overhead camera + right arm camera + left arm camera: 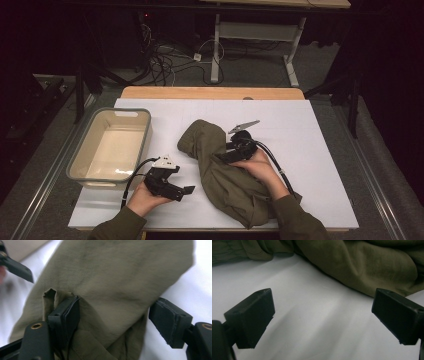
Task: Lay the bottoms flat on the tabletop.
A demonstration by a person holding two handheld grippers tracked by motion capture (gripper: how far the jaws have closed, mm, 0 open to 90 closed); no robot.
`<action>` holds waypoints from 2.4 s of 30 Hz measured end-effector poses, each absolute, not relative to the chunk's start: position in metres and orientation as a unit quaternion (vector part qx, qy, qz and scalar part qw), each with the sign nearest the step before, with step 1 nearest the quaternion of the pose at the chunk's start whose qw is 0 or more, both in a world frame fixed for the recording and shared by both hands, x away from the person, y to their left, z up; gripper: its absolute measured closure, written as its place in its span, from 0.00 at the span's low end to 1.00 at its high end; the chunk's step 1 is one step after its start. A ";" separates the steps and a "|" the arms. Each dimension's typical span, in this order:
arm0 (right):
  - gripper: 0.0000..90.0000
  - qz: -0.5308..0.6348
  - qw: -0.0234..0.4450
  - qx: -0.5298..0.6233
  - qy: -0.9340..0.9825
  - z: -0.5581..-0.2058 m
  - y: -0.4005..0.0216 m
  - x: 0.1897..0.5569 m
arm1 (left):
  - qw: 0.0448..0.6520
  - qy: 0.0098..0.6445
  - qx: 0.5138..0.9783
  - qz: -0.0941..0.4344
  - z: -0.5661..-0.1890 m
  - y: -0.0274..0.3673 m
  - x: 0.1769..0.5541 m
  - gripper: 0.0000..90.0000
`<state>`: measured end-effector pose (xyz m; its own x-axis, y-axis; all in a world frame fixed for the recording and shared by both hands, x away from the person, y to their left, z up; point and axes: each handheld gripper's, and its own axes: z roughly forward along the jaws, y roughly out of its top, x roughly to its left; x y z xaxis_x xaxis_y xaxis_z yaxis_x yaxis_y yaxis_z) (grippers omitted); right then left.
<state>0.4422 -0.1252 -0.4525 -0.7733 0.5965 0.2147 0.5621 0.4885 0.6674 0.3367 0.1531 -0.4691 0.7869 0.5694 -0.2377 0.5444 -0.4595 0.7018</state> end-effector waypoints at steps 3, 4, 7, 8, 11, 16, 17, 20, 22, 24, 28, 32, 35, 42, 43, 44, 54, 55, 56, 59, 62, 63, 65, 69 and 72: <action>0.28 0.369 0.023 0.329 0.869 -0.459 -0.118 0.441 | 0.405 0.326 0.854 0.016 -0.469 0.153 0.337 0.05; 0.29 0.365 0.021 0.329 0.871 -0.461 -0.116 0.441 | 0.406 0.326 0.854 0.015 -0.469 0.153 0.337 0.05; 0.31 0.356 0.027 0.319 0.878 -0.466 -0.112 0.439 | 0.405 0.326 0.854 0.015 -0.469 0.153 0.337 0.05; 0.33 0.357 0.029 0.316 0.879 -0.467 -0.110 0.437 | 0.405 0.326 0.854 0.015 -0.469 0.153 0.337 0.05; 0.41 0.349 0.048 0.305 0.885 -0.468 -0.105 0.432 | 0.406 0.325 0.854 0.015 -0.469 0.153 0.337 0.05; 0.75 0.354 0.059 0.279 0.891 -0.469 -0.099 0.423 | 0.406 0.327 0.853 0.013 -0.470 0.153 0.337 0.05; 0.82 0.355 0.052 0.277 0.891 -0.469 -0.099 0.423 | 0.406 0.327 0.853 0.012 -0.470 0.153 0.337 0.05; 0.92 0.360 0.054 0.271 0.891 -0.469 -0.098 0.420 | 0.405 0.326 0.854 0.012 -0.470 0.152 0.337 0.05; 0.93 0.359 0.060 0.268 0.892 -0.468 -0.098 0.419 | 0.404 0.325 0.855 0.012 -0.470 0.152 0.337 0.05; 0.94 0.361 0.068 0.270 0.890 -0.465 -0.100 0.419 | 0.405 0.325 0.855 0.012 -0.470 0.152 0.337 0.05; 0.94 0.364 0.099 0.278 0.883 -0.454 -0.109 0.418 | 0.405 0.325 0.855 0.013 -0.470 0.153 0.337 0.05; 0.94 0.369 0.128 0.293 0.873 -0.443 -0.124 0.420 | 0.405 0.324 0.855 0.013 -0.470 0.152 0.337 0.05; 0.94 0.368 0.146 0.312 0.863 -0.438 -0.137 0.422 | 0.404 0.323 0.856 0.014 -0.469 0.153 0.337 0.05; 0.94 0.362 0.192 0.364 0.836 -0.429 -0.175 0.432 | 0.405 0.324 0.855 0.013 -0.470 0.153 0.337 0.05; 0.94 0.359 0.199 0.370 0.833 -0.428 -0.180 0.433 | 0.406 0.325 0.854 0.014 -0.470 0.153 0.337 0.05; 0.94 0.358 0.206 0.377 0.829 -0.428 -0.186 0.434 | 0.405 0.324 0.855 0.014 -0.470 0.153 0.337 0.05; 0.77 0.373 0.170 0.414 0.813 -0.436 -0.222 0.444 | 0.404 0.324 0.855 0.014 -0.470 0.152 0.337 0.05; 0.71 0.374 0.159 0.415 0.814 -0.436 -0.223 0.444 | 0.404 0.324 0.855 0.014 -0.470 0.152 0.337 0.05; 0.65 0.373 0.155 0.415 0.815 -0.435 -0.224 0.444 | 0.404 0.324 0.855 0.014 -0.470 0.152 0.337 0.05; 0.52 0.372 0.151 0.421 0.813 -0.430 -0.231 0.440 | 0.403 0.323 0.856 0.013 -0.470 0.152 0.337 0.05; 0.46 0.377 0.151 0.422 0.810 -0.424 -0.245 0.436 | 0.403 0.323 0.856 0.013 -0.470 0.152 0.337 0.05; 0.45 0.378 0.150 0.423 0.810 -0.422 -0.250 0.435 | 0.403 0.323 0.856 0.013 -0.470 0.153 0.337 0.05; 0.43 0.378 0.153 0.426 0.807 -0.418 -0.262 0.432 | 0.403 0.323 0.856 0.013 -0.470 0.153 0.337 0.05; 0.43 0.388 0.166 0.450 0.787 -0.414 -0.288 0.431 | 0.404 0.324 0.856 0.013 -0.470 0.152 0.337 0.05; 0.45 0.387 0.176 0.466 0.776 -0.417 -0.301 0.433 | 0.403 0.324 0.856 0.013 -0.470 0.152 0.337 0.05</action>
